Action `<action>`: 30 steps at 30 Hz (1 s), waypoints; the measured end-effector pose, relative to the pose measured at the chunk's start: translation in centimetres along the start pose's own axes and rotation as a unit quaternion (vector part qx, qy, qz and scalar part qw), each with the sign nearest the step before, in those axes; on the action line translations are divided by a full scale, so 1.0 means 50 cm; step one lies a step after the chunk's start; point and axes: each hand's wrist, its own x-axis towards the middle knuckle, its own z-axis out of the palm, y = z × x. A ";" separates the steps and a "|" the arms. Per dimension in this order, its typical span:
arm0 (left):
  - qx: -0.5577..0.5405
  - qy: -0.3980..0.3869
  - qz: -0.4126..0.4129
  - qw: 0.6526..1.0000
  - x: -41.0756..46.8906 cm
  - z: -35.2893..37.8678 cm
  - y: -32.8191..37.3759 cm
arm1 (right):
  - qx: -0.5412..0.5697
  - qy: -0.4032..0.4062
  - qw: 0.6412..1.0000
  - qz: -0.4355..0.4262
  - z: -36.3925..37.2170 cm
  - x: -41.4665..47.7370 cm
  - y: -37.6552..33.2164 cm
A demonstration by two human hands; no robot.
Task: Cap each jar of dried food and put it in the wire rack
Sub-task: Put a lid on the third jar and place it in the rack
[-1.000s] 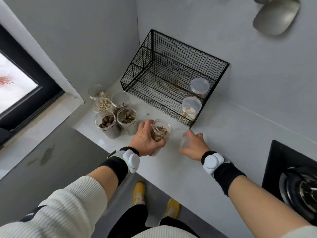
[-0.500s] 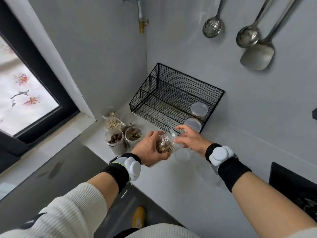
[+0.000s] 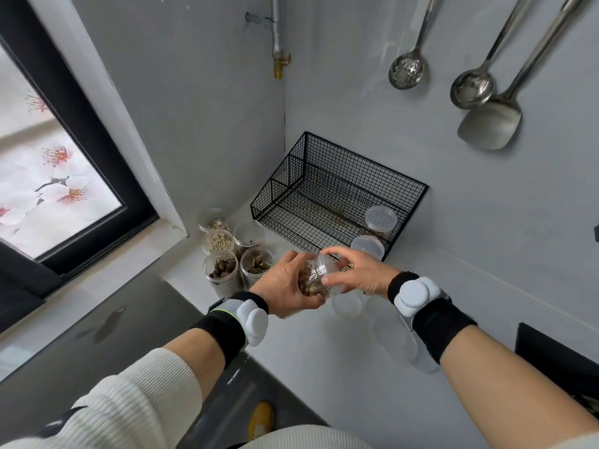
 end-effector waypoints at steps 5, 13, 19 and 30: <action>0.003 0.002 0.008 1.000 0.001 -0.002 0.002 | -0.065 0.042 0.996 0.048 0.005 0.002 -0.015; -0.015 0.004 0.036 0.999 -0.001 0.008 0.007 | -0.174 0.045 0.976 0.118 -0.001 0.014 -0.030; -0.020 -0.007 0.024 0.999 0.005 0.002 0.005 | -0.106 -0.003 0.993 0.051 -0.012 0.002 -0.044; -0.034 -0.002 0.016 0.999 0.012 0.001 0.004 | -0.162 -0.015 0.987 0.000 -0.035 -0.004 -0.050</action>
